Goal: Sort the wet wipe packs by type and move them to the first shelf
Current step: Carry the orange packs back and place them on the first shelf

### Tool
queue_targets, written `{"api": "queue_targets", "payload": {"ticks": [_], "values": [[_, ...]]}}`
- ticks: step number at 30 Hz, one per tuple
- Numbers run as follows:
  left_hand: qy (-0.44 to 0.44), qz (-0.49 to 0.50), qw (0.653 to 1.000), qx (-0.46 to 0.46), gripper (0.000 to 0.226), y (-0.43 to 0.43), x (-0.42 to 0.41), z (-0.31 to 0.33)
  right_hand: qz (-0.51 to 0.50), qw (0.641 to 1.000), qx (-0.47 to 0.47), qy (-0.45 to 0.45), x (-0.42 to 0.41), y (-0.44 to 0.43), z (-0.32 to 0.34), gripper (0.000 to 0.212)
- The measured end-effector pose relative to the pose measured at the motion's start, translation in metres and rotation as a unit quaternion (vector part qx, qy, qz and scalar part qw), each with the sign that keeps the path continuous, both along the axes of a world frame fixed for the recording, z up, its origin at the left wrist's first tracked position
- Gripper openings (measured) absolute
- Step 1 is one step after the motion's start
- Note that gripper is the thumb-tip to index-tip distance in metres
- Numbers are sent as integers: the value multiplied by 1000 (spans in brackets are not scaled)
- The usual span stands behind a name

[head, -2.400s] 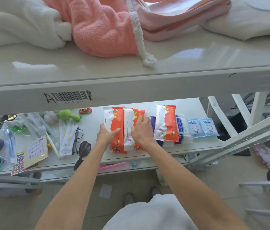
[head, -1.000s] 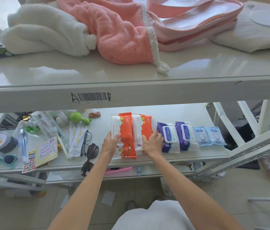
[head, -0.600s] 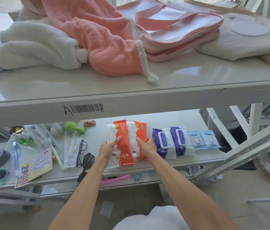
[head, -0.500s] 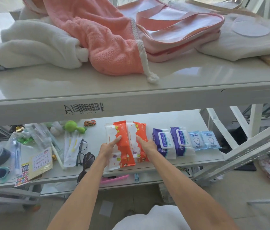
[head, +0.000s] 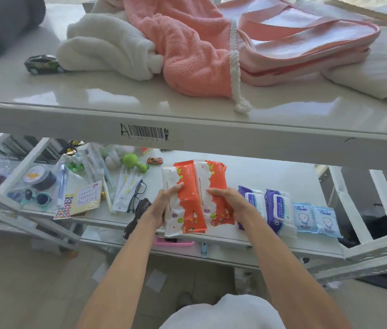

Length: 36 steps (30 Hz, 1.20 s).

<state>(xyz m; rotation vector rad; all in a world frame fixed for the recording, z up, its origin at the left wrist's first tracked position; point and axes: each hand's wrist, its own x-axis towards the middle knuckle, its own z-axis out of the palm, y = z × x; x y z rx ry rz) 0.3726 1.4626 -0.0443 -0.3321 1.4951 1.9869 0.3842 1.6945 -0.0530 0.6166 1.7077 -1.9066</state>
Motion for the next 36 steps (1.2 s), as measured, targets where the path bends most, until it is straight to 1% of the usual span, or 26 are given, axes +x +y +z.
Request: {"api": "queue_targets", "payload": {"ticks": [1, 3, 4, 7, 8, 12, 15, 16, 19, 20, 21, 22, 23, 24, 26, 28, 31, 32, 33, 35, 36], "values": [[8, 11, 1000, 7, 59, -1, 7, 5, 18, 1000, -17, 11, 2, 3, 5, 53], [16, 36, 999, 24, 46, -1, 26, 17, 65, 996, -52, 30, 5, 4, 14, 41], [21, 55, 998, 28, 43, -2, 37, 21, 87, 994, -60, 36, 7, 1, 14, 43], [33, 117, 992, 22, 53, -12, 77, 21, 147, 987, -57, 33, 16, -13, 12, 77], [30, 149, 988, 20, 53, -18, 93, 18, 169, 984, -55, 33, 20, -19, 10, 80], [7, 257, 966, 29, 55, -38, 172, 7, 256, 964, -65, 24, 46, -56, 3, 72], [-14, 343, 939, 21, 53, -58, 236, -1, 330, 941, -69, 25, 72, -97, 4, 61], [-20, 373, 927, 15, 49, -65, 256, -2, 347, 935, -73, 26, 80, -112, 5, 58], [-13, 441, 897, 3, 28, -79, 311, 6, 414, 906, -91, 20, 111, -159, 8, 65], [-10, 459, 888, -8, 27, -85, 328, 8, 435, 895, -95, 21, 123, -174, 11, 56], [-8, 473, 881, -16, 28, -93, 345, 8, 451, 886, -102, 24, 136, -188, 14, 41], [-6, 487, 873, -23, 32, -100, 360, 10, 465, 878, -109, 22, 147, -202, 15, 29], [-1, 501, 865, -26, 40, -107, 375, 12, 476, 872, -113, 21, 158, -217, 17, 23], [0, 515, 856, -29, 47, -117, 389, 11, 489, 865, -111, 21, 168, -231, 18, 23], [3, 538, 842, -28, 56, -135, 414, 7, 504, 857, -103, 25, 188, -262, 19, 30], [6, 559, 829, -22, 59, -155, 435, 5, 514, 852, -101, 23, 209, -291, 19, 32], [1, 582, 813, -19, 61, -196, 464, 1, 537, 836, -116, 10, 234, -334, 19, 28], [-2, 584, 812, -16, 60, -210, 472, 0, 544, 832, -112, 7, 240, -350, 18, 30], [-6, 584, 812, -11, 57, -225, 480, 1, 553, 826, -109, 3, 245, -367, 15, 37], [-10, 585, 811, -6, 45, -254, 494, 5, 567, 818, -100, -7, 252, -400, 11, 52], [-13, 582, 813, -5, 41, -270, 500, 6, 570, 816, -92, -6, 256, -416, 11, 55]]}}
